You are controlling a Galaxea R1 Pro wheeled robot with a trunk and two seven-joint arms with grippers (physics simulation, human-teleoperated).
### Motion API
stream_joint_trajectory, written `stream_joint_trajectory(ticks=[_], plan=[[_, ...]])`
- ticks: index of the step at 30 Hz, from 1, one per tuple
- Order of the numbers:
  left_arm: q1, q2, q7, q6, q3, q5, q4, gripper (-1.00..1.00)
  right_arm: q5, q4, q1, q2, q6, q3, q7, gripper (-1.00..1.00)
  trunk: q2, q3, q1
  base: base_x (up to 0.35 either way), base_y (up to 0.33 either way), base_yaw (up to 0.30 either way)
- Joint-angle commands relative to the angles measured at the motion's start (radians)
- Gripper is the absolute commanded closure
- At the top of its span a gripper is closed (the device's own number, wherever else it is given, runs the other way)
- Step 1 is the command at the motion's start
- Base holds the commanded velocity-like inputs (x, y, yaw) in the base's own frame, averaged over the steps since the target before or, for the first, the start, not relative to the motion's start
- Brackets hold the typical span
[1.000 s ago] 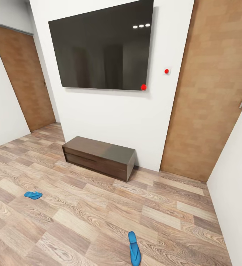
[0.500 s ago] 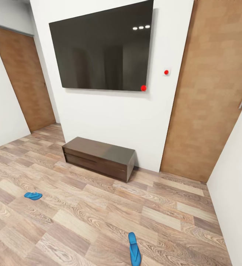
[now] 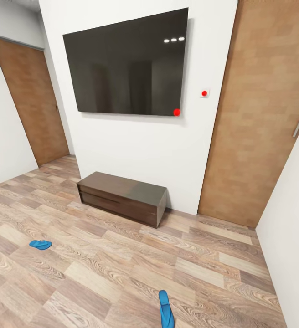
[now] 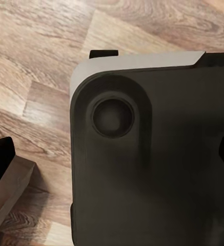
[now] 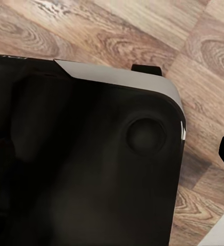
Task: In the bedroom, move the book from the bed onto either nightstand, and place the two sandals side by side next to the bed.
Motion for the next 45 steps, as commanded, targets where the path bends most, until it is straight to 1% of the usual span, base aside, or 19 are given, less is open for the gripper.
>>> stream_joint_trajectory(ticks=[1, 17, 26, 38, 41, 42, 43, 45], plan=[[0.0, 0.0, 0.0, -0.003, 0.0, 0.0, 0.001, -1.0, 0.003, -0.001, 0.0, 0.0, -0.001, 0.004, 0.0, -1.0, 0.0, 0.001, 0.0, 0.0, 0.0, 0.0], [0.0, 0.001, 0.0, -0.006, 0.0, 0.0, 0.002, -1.0, 0.003, -0.001, 0.0, 0.0, -0.001, 0.004, 0.0, -1.0, 0.0, 0.026, 0.0, 0.0, 0.0, 0.0], [0.0, 0.0, 0.0, -0.032, 0.0, -0.001, 0.004, -1.0, 0.003, -0.001, 0.0, 0.0, -0.001, 0.005, 0.0, -1.0, 0.0, 0.04, 0.0, 0.0, 0.0, 0.0], [0.0, 0.001, 0.002, -0.042, 0.001, -0.001, 0.005, -1.0, 0.005, -0.001, 0.0, -0.002, -0.001, 0.005, 0.0, -1.0, 0.0, 0.047, 0.0, 0.0, 0.0, 0.0], [0.0, 0.001, 0.002, -0.043, 0.002, -0.001, 0.005, -1.0, 0.009, -0.001, 0.0, -0.003, -0.001, 0.005, 0.0, -1.0, 0.0, 0.048, 0.0, 0.0, 0.0, 0.0], [0.0, 0.001, 0.002, -0.043, 0.002, -0.001, 0.005, -1.0, 0.014, -0.001, 0.0, -0.004, -0.001, 0.006, -0.001, -1.0, 0.0, 0.048, 0.0, 0.0, 0.0, 0.0], [0.0, 0.0, 0.002, -0.043, 0.003, -0.001, 0.005, -1.0, 0.03, -0.001, 0.0, -0.008, -0.001, 0.005, -0.001, -1.0, 0.0, 0.048, 0.0, 0.0, 0.0, 0.0], [0.0, 0.0, 0.002, -0.043, 0.003, -0.001, 0.005, -1.0, 0.035, -0.001, 0.0, -0.009, -0.001, 0.004, -0.001, -1.0, 0.0, 0.048, 0.0, 0.0, 0.0, 0.0]])
